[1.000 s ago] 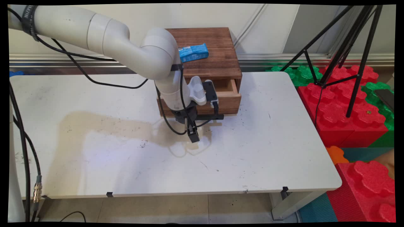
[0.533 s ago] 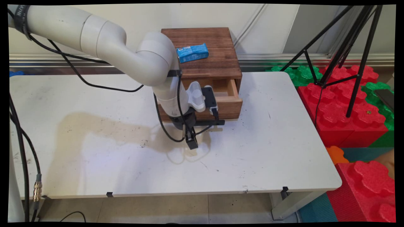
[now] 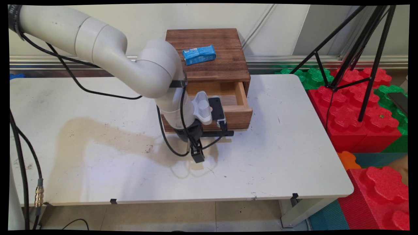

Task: Open the drawer

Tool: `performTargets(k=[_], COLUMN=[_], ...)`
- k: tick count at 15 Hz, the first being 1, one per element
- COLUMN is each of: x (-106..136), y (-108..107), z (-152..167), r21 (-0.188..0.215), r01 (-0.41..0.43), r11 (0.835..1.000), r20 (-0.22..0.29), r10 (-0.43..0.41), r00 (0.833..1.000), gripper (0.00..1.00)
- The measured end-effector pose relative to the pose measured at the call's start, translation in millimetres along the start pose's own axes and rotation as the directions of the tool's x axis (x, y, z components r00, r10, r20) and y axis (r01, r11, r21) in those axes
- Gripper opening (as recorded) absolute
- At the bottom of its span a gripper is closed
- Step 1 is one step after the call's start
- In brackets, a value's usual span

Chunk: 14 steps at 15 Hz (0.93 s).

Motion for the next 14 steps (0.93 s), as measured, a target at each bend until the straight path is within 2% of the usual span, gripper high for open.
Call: performTargets(k=[10, 14], x=[-4, -4], y=[32, 43], z=[-7, -10], r21=[-0.020, -0.016], r01=[-0.035, -0.058], r11=[0.999, 0.998], r20=[-0.007, -0.015], r10=[0.035, 0.057], r00=[0.999, 0.998], gripper=[1.00, 1.00])
